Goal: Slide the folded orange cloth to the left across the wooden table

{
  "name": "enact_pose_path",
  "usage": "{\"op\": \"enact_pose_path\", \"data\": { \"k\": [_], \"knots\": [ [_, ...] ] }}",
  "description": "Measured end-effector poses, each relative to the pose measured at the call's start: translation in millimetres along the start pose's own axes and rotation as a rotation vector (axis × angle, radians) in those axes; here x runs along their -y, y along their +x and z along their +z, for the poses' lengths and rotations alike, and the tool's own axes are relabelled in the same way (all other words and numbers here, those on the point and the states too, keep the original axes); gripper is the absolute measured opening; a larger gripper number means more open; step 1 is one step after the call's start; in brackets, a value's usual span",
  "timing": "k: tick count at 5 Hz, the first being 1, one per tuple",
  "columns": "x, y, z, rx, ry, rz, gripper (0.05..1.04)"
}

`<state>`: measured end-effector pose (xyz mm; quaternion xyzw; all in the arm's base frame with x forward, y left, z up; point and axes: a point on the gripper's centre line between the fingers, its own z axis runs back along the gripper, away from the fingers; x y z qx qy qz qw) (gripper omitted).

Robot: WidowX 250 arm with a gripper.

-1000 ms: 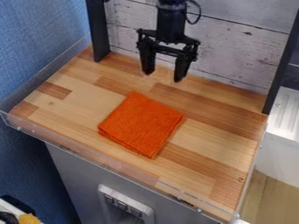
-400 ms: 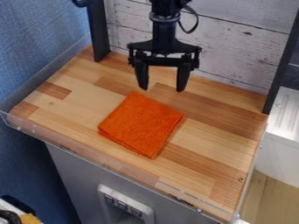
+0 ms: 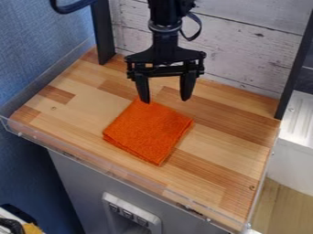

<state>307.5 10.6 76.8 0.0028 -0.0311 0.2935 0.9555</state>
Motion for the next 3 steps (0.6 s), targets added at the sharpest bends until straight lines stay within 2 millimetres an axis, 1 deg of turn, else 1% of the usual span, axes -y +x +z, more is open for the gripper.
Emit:
{"op": "enact_pose_path", "data": {
  "k": [1, 2, 3],
  "knots": [
    [-1.0, -6.4, 2.9, 0.003, 0.008, 0.056, 0.948],
    [-3.7, -11.2, 1.4, -0.008, 0.031, 0.102, 0.666],
    [-1.7, -12.7, 1.5, -0.006, 0.035, 0.124, 0.372]
  ]
}}
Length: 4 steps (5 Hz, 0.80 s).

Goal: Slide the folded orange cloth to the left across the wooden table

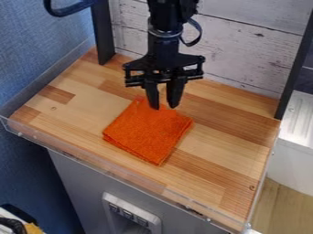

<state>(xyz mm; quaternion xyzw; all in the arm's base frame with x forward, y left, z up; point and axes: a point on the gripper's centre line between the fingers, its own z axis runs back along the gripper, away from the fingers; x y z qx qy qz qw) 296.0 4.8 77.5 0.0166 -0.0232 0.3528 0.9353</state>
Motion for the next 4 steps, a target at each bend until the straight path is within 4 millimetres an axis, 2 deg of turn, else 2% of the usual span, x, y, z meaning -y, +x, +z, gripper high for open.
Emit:
{"op": "enact_pose_path", "data": {
  "k": [1, 2, 4],
  "knots": [
    [-1, -2, -12, -0.016, 0.017, 0.018, 0.156],
    [-4, -7, -25, -0.034, 0.029, 0.023, 0.065],
    [-7, -11, -49, -0.083, 0.031, 0.028, 0.059]
  ]
}}
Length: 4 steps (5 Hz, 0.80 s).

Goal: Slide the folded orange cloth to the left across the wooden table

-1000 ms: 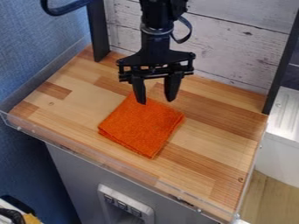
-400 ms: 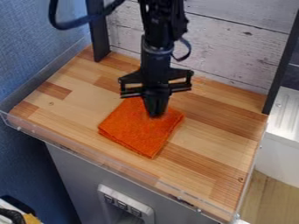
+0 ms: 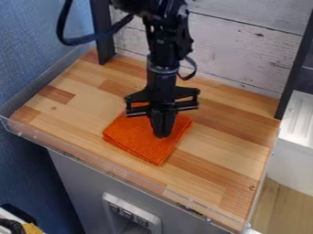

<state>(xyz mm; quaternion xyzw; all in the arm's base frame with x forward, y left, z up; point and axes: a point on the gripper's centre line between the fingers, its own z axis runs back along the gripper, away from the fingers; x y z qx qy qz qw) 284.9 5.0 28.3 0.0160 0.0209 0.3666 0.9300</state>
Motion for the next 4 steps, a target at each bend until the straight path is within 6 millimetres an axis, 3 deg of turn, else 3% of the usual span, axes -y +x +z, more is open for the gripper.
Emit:
{"op": "enact_pose_path", "data": {
  "k": [3, 4],
  "knots": [
    [-5, 2, -19, -0.028, -0.051, -0.004, 0.059],
    [-12, 6, -21, -0.028, -0.071, -0.081, 0.059]
  ]
}}
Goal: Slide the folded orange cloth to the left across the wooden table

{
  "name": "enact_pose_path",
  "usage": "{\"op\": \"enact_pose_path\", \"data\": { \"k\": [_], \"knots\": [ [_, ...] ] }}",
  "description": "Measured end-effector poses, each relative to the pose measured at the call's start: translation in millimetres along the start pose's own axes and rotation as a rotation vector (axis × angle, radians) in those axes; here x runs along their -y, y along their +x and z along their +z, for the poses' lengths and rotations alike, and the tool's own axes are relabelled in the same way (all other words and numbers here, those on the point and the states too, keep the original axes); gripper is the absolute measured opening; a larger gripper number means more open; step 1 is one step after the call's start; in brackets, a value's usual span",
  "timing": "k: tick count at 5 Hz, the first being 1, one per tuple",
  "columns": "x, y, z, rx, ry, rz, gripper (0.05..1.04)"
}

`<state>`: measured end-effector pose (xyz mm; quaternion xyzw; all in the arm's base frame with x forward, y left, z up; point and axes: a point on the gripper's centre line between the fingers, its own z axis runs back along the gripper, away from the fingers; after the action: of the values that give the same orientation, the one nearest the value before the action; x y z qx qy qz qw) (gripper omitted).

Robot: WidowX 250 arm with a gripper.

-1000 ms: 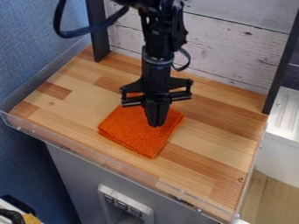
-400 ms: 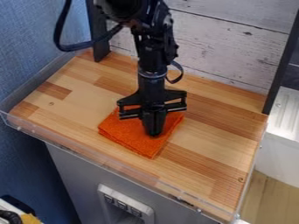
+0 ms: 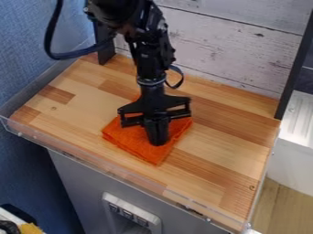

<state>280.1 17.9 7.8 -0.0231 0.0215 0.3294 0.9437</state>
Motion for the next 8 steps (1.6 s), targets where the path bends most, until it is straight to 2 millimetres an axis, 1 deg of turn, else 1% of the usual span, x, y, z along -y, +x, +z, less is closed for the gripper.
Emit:
{"op": "enact_pose_path", "data": {
  "k": [3, 5, 6, 7, 8],
  "knots": [
    [-45, 36, 4, 0.063, -0.032, -0.333, 0.059],
    [-76, 57, 7, 0.1, 0.014, -0.516, 0.059],
    [-84, 64, 8, 0.105, 0.047, -0.588, 0.059],
    [-93, 72, 8, 0.09, 0.07, -0.638, 0.081],
    [-104, 71, 13, 0.037, 0.083, -0.662, 0.233]
  ]
}}
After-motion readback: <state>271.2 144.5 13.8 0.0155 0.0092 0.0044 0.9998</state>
